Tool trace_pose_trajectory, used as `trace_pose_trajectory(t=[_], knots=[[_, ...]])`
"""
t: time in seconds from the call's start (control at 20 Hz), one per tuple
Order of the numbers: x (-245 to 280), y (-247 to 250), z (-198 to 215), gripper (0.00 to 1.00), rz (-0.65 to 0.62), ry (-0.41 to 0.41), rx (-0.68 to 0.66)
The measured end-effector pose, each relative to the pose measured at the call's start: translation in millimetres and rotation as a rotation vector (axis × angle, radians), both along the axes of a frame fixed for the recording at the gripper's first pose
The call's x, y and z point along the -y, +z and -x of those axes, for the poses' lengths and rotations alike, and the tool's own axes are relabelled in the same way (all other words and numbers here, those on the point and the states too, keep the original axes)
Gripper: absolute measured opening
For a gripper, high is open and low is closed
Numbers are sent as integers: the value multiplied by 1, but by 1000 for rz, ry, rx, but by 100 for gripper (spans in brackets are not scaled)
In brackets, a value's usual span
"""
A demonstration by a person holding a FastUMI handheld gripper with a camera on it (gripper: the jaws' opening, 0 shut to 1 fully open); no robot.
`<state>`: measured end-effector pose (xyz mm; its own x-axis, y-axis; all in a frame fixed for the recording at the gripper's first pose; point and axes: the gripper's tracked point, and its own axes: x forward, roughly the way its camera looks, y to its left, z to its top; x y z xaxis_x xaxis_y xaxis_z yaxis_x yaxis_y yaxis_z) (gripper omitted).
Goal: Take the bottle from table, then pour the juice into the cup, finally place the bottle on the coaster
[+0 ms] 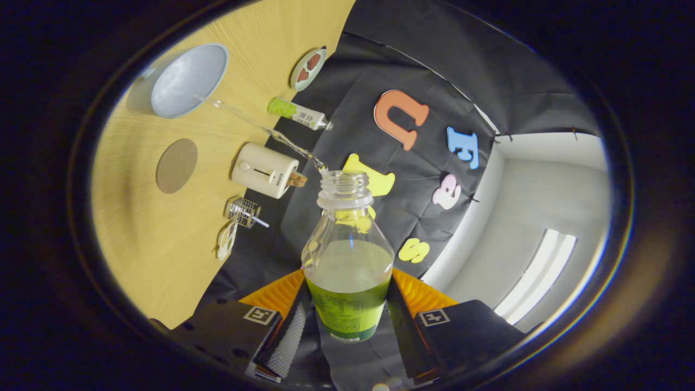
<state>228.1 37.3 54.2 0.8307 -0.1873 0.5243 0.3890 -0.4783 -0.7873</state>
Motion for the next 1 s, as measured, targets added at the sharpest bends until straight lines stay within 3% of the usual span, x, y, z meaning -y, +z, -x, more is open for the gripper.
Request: trace_pose_trajectory(t=[0.85, 1.0], knots=[[-26, 5, -2, 80, 190, -31, -12], [-33, 6, 2, 80, 279, -57, 7]])
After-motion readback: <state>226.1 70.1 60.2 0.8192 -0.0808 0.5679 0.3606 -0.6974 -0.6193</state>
